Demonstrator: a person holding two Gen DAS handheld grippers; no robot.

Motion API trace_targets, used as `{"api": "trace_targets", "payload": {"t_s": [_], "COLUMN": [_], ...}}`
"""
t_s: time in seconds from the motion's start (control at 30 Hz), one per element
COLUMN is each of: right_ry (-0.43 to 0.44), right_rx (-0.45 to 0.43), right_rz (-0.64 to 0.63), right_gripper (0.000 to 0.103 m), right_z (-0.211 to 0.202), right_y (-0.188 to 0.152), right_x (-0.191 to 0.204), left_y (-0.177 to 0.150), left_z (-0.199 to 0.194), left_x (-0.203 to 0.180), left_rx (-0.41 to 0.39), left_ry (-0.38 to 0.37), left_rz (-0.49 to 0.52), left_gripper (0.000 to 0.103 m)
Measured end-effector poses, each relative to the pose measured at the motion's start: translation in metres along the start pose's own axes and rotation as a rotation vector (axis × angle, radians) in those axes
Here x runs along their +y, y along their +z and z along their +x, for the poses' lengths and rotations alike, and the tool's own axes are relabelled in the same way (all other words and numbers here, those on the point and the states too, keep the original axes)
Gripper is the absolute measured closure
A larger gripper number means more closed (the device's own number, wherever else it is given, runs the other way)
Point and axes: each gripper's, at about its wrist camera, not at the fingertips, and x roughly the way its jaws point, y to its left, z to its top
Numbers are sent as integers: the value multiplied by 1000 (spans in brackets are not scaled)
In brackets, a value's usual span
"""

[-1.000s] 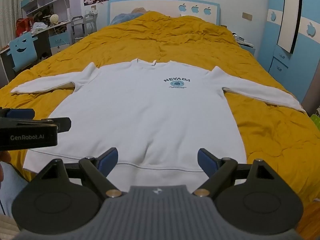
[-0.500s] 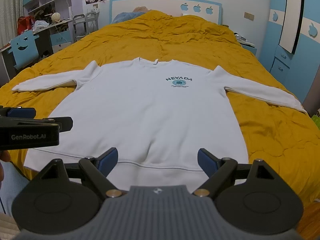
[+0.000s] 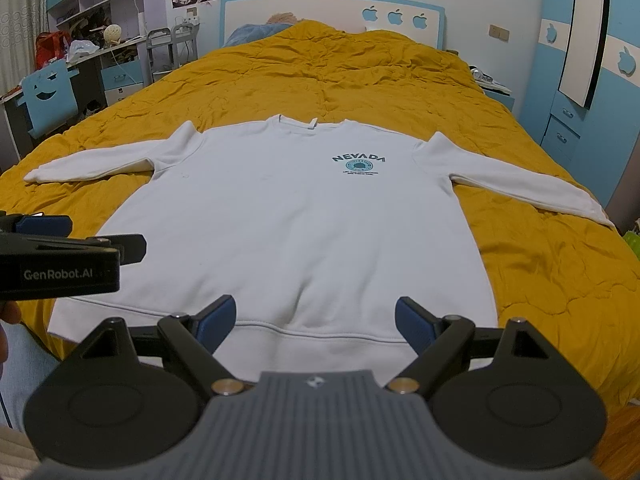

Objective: Fold small clothes

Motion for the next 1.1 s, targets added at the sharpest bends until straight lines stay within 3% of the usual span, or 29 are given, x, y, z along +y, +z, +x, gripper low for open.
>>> {"api": "trace_targets", "payload": {"t_s": [1.1], "right_ry": [1], "right_rx": [7], "right_rz": [-2], "right_gripper": [20], "right_z": [2], "right_y": [-1], "right_x": [5], "left_y": [0], "left_z": [-1], "left_x": [-1], "left_rx": [1], "left_ry": [0], "left_rz": [1], "left_gripper": [0]}}
